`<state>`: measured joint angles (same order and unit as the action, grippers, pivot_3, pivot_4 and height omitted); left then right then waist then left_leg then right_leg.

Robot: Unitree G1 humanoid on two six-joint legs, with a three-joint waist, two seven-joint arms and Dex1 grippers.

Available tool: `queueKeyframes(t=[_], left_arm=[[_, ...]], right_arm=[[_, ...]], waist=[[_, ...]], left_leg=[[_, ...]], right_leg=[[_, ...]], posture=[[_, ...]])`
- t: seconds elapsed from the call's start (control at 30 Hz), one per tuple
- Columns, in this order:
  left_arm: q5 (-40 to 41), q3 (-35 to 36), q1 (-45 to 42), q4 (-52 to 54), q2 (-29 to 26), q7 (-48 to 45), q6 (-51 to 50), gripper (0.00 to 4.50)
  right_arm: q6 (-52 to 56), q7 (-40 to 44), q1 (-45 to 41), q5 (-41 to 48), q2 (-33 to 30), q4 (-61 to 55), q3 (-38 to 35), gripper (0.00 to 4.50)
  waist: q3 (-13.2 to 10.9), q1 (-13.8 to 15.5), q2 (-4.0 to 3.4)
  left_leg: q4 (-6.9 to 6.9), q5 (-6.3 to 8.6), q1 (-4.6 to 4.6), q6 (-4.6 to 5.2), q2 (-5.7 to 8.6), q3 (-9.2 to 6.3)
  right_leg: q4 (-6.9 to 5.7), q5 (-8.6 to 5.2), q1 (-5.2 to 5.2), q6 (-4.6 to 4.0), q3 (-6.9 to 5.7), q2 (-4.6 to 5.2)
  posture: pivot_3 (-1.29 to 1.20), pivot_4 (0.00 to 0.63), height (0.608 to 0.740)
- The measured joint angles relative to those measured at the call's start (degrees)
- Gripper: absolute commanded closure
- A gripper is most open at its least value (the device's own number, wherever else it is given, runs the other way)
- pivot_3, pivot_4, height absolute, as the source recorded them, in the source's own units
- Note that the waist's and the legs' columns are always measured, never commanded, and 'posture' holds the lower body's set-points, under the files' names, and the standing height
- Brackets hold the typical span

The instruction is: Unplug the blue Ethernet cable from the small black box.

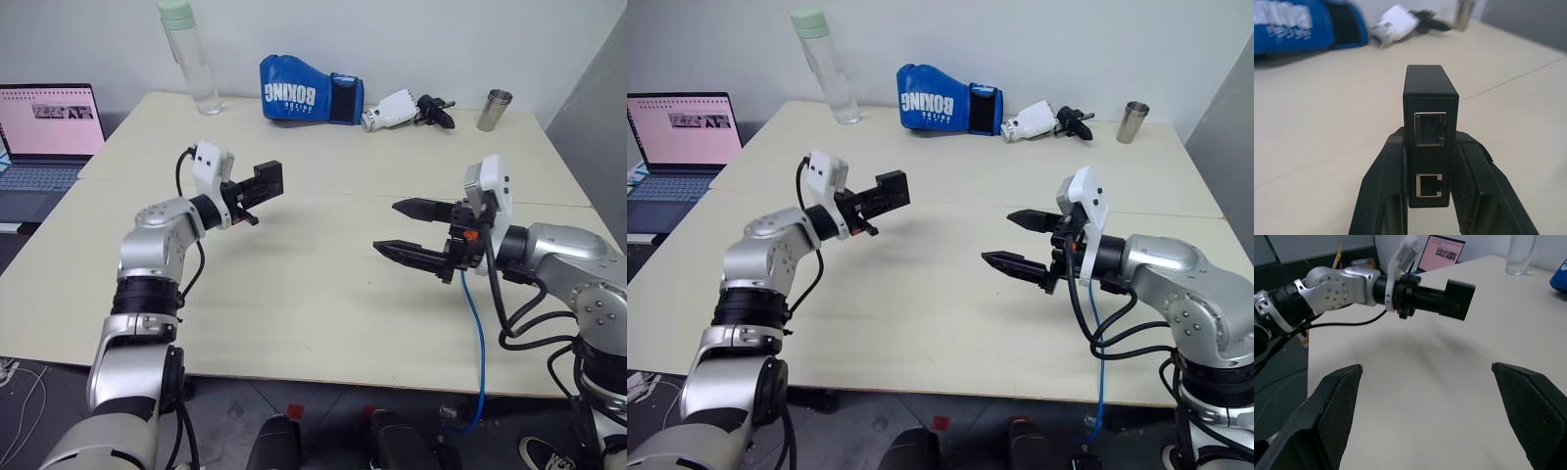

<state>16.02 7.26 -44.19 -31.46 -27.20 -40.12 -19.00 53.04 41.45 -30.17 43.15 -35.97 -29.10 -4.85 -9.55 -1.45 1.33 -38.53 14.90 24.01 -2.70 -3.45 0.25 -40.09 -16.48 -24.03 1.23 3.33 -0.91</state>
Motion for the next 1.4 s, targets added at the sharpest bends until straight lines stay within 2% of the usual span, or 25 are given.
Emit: queueKeyframes(t=[0.13, 0.3, 0.37, 0.4, 0.57, 0.83, 0.93, 1.07, 1.17, 1.27, 1.4], left_arm=[[-2.1, 1.1, 2.0, -4.8, 3.4, 7.4, 6.0, 3.7], [-3.4, 1.6, 3.1, -10.7, 6.2, 11.4, 13.6, 3.7], [-4.1, 1.8, 3.0, -14.4, 6.4, 12.7, 17.0, 3.0], [-4.4, 1.8, 2.8, -15.2, 6.6, 13.0, 18.0, 2.95], [-5.4, 2.1, 1.8, -21.3, 6.7, 13.2, 21.9, 1.87], [-5.0, 2.2, 1.4, -22.5, 5.8, 10.7, 22.4, 0.1], [-4.7, 2.2, 1.4, -21.8, 5.0, 9.1, 20.9, 0.05], [-3.7, 2.0, 2.2, -14.8, 0.3, 3.6, 14.6, 0.05], [-2.5, 1.9, 3.3, -6.7, -8.0, -3.7, 6.9, 0.05], [0.8, 0.4, 5.8, 3.7, -15.6, -15.0, -2.0, 0.05], [3.2, -2.4, 7.4, 9.7, -25.2, -27.8, -9.5, 0.05]], right_arm=[[-3.0, 0.4, 0.4, -1.9, 0.5, 0.4, 2.6, 0.02], [-5.3, 1.1, 1.1, -3.6, 0.5, 1.5, 4.1, 0.02], [-5.8, 1.3, 1.5, -3.8, 0.4, 2.2, 4.2, 0.0], [-6.0, 1.4, 1.5, -4.0, 0.3, 2.4, 4.3, 0.0], [-6.3, 1.9, 1.5, -4.3, 0.0, 2.6, 4.5, 0.0], [-6.2, 1.9, 2.6, -4.4, -1.2, 2.6, 4.5, 0.0], [-6.2, 2.0, 2.8, -4.3, -1.7, 2.6, 4.5, 0.0], [-5.5, 2.4, 4.3, -4.0, -4.2, 2.6, 3.8, 0.0], [-3.9, 3.5, 6.3, -4.1, -10.0, 3.5, 1.0, 0.0], [-2.6, 5.0, 7.7, -3.7, -14.7, 4.8, -2.3, 0.0], [-1.8, 9.5, 10.7, -3.6, -21.9, 6.8, -5.4, 0.0]], waist=[[0.0, 0.0, 0.0], [0.0, 0.0, 0.0], [0.0, 0.0, 0.01], [0.0, 0.0, 0.01], [0.0, 0.0, 0.01], [0.0, -0.1, 0.01], [0.0, -0.1, 0.01], [0.0, -0.1, 0.02], [0.0, -0.1, 0.01], [0.0, -0.1, 0.0], [0.0, -0.1, -0.01]], left_leg=[[-0.12, 0.0, 0.04, 0.0, 0.0, -0.06], [-0.14, 0.0, 0.05, 0.0, 0.0, -0.11], [-0.14, 0.0, 0.05, 0.0, 0.0, -0.12], [-0.14, 0.0, 0.06, 0.0, 0.0, -0.13], [-0.14, 0.0, 0.02, 0.0, 0.0, -0.17], [-0.15, 0.0, -0.05, 0.0, -0.01, -0.32], [-0.15, 0.0, -0.03, 0.0, -0.01, -0.36], [-0.14, 0.0, -0.02, -0.01, -0.03, -0.4], [-0.12, 0.0, -0.05, -0.01, -0.05, -0.39], [-0.11, 0.0, -0.13, -0.01, -0.06, -0.38], [-0.11, 0.0, -0.15, 0.0, -0.07, -0.44]], right_leg=[[-0.04, 0.0, 0.02, 0.0, -0.07, -0.01], [-0.04, 0.0, 0.04, 0.0, -0.14, -0.01], [-0.04, 0.0, 0.05, 0.0, -0.16, -0.01], [-0.04, 0.0, 0.05, 0.0, -0.18, -0.01], [-0.04, 0.0, 0.12, 0.0, -0.25, -0.01], [0.02, 0.0, 0.3, 0.0, -0.42, -0.01], [0.03, 0.0, 0.31, 0.0, -0.48, -0.01], [0.05, 0.0, 0.32, -0.01, -0.53, -0.01], [0.08, -0.01, 0.33, -0.02, -0.54, -0.01], [0.07, -0.04, 0.39, -0.04, -0.55, 0.0], [0.1, -0.07, 0.43, -0.09, -0.64, -0.01]], posture=[[0.0, 0.15, 0.74], [0.0, 0.15, 0.74], [0.0, 0.15, 0.74], [0.0, 0.15, 0.74], [0.0, 0.15, 0.74], [0.0, 0.15, 0.74], [0.0, 0.15, 0.74], [0.0, 0.15, 0.74], [0.0, 0.15, 0.74], [0.0, 0.15, 0.74], [0.0, 0.15, 0.74]])
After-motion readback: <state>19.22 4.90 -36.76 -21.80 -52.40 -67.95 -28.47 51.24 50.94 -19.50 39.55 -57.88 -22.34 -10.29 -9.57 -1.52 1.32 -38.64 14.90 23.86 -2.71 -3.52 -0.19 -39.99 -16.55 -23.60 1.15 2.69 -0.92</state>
